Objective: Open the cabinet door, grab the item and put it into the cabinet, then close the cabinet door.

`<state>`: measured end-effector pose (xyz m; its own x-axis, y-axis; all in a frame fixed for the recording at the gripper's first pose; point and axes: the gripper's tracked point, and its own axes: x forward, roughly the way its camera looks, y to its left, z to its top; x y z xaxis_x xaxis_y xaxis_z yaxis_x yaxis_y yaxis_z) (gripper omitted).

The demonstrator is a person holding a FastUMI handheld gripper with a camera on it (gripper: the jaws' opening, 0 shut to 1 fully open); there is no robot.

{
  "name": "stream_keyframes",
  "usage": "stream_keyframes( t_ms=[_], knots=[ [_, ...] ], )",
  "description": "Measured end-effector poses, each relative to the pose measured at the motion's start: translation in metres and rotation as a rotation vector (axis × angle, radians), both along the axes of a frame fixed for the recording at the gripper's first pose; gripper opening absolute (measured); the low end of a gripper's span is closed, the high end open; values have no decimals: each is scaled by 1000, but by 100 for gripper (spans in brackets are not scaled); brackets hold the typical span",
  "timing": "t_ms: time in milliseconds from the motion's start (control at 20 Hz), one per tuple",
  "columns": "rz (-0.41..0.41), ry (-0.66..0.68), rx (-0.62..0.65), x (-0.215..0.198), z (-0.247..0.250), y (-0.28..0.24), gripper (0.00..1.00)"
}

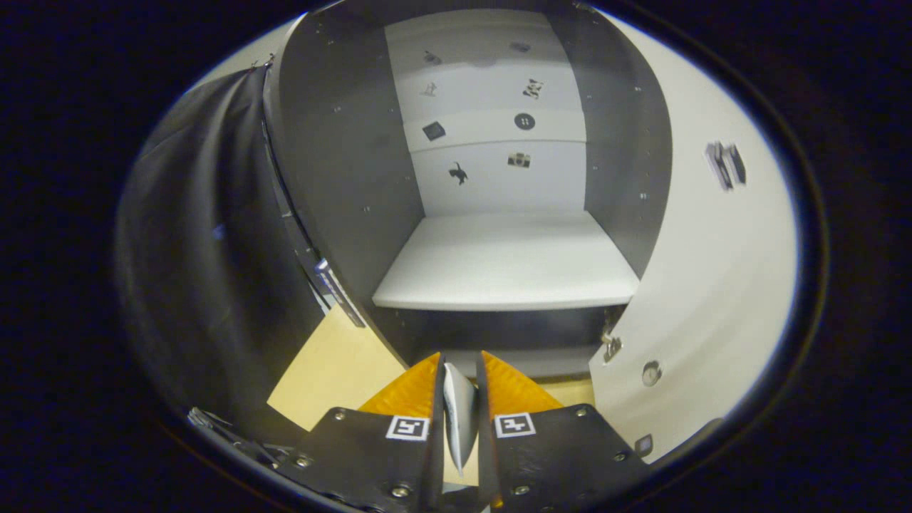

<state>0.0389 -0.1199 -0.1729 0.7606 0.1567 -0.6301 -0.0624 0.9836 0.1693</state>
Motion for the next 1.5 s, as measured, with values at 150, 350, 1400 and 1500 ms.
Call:
stream_keyframes(
  t_ms=[150, 350, 1400, 1500],
  knots=[
    [-19, -14, 35, 32, 25, -7, 19],
    [-64, 34, 42, 62, 21, -25, 19],
    [-115, 172, 9, 167, -37, -56, 26],
    [-105, 152, 12, 169, -34, -51, 48]
  ],
)
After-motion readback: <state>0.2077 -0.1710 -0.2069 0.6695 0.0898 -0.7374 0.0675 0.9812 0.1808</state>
